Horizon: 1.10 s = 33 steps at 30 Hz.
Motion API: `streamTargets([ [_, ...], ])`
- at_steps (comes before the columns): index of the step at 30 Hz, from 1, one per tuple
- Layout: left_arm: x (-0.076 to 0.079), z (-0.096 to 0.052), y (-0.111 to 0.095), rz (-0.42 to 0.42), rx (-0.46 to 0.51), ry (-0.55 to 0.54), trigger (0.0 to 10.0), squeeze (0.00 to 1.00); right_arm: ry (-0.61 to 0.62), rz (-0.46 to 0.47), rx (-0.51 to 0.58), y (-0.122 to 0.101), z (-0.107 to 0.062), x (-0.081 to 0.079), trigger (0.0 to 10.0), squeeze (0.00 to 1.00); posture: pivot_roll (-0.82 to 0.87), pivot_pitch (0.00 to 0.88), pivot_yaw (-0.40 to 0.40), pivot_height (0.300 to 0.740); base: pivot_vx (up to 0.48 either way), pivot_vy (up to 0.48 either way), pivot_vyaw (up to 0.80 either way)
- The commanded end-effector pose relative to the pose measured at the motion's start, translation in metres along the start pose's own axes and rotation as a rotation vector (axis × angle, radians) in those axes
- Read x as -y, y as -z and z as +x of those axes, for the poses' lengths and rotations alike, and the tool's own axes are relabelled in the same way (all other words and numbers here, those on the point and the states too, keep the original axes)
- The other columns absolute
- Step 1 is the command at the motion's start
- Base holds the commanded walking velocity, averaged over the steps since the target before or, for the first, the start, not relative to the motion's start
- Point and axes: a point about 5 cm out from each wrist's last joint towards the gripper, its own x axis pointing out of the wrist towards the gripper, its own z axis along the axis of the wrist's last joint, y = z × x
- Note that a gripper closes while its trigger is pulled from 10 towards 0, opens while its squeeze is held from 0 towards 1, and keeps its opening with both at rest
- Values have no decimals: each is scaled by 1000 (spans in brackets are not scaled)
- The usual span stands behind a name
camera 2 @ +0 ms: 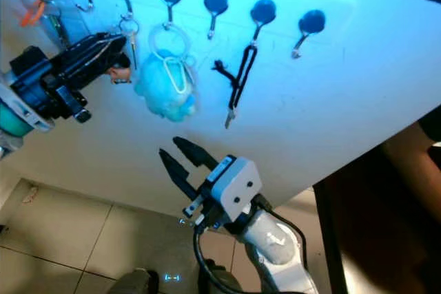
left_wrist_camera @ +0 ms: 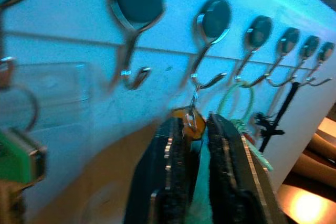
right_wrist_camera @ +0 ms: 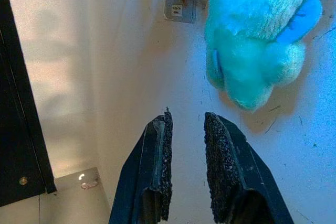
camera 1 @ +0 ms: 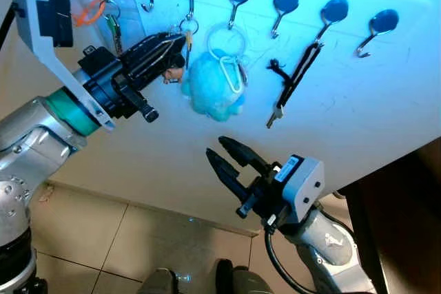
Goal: Hang keys on a hook
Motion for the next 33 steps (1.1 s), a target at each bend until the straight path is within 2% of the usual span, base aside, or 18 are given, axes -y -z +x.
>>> streamTargets([
  [1, 8, -3, -4, 41, 7, 43, 10000, 1000, -6, 3, -14, 4, -2, -2, 10000, 0, 99, 152, 11, 740, 0, 0, 0],
  [2, 8, -3, -4, 41, 7, 43, 10000, 1000, -6, 3, -14, 4, -2, -2, 10000, 0, 99, 152, 11, 740, 0, 0, 0],
  [3, 12, -8, -6, 82, -10, 75, 10000, 0, -4, 1, -14, 3, -2, -1, 10000, 0, 99, 152, 11, 740, 0, 0, 0],
  [4, 17, -14, -5, 165, -65, 104, 10000, 0, -1, 0, -15, 3, -3, -1, 10000, 0, 98, 156, 11, 740, 0, 0, 0],
  [5, 17, -14, -5, 165, -65, 104, 10000, 0, -1, 0, -15, 3, -3, -1, 10000, 0, 98, 156, 11, 740, 0, 0, 0],
  [6, 20, -22, -1, 272, -151, 125, 10000, 0, 3, -1, -17, 3, -4, 0, 10000, 0, 99, 157, 10, 740, 0, 0, 0],
  [7, 23, -28, 2, 339, -212, 140, 10000, 0, 5, -2, -19, 2, -5, 1, 10000, 0, 99, 157, 10, 740, 0, 0, 0],
  [8, 23, -28, 2, 339, -212, 140, 10000, 0, 5, -2, -19, 2, -5, 1, 10000, 0, 99, 157, 10, 740, 0, 0, 0],
  [9, 26, -35, 8, 422, -300, 154, 10000, 0, 11, 1, -23, 2, -6, 3, 10000, 0, 103, 161, 4, 740, 0, 0, 0],
  [11, 31, -42, 15, 507, -399, 176, 10000, 0, 18, 4, -28, 1, -7, 5, 10000, 0, 108, 163, -1, 740, 0, 0, 0],
  [13, 35, -44, 19, 518, -421, 185, 10000, 0, 19, 6, -30, 1, -7, 6, 10000, 0, 110, 163, -4, 740, 0, 0, 0],
  [16, 36, -43, 19, 505, -403, 170, 10000, 0, 20, 7, -30, 0, -8, 7, 10000, 0, 109, 162, -5, 740, 0, 0, 0],
  [18, 31, -36, 16, 461, -313, 94, 10000, 0, 32, 10, -29, -3, -10, 10, 10000, 0, 103, 160, -7, 740, 0, 0, 0],
  [20, 31, -36, 16, 461, -313, 94, 10000, 0, 32, 10, -29, -3, -10, 10, 10000, 0, 103, 160, -7, 740, 0, 0, 0],
  [21, 27, -31, 16, 446, -279, 47, 10000, 0, 40, 10, -28, -5, -12, 11, 10000, 0, 92, 159, -7, 740, 0, 0, 0],
  [25, 20, -25, 24, 453, -267, -28, 10000, 0, 67, 9, -27, -7, -14, 13, 10000, 0, 84, 159, -6, 740, 0, 0, 0],
  [33, 20, -35, 26, 511, -291, 1, 10000, 0, 77, 9, -6, -12, -10, 15, 10000, 0, 91, 162, -12, 740, -30, 0, 0],
])
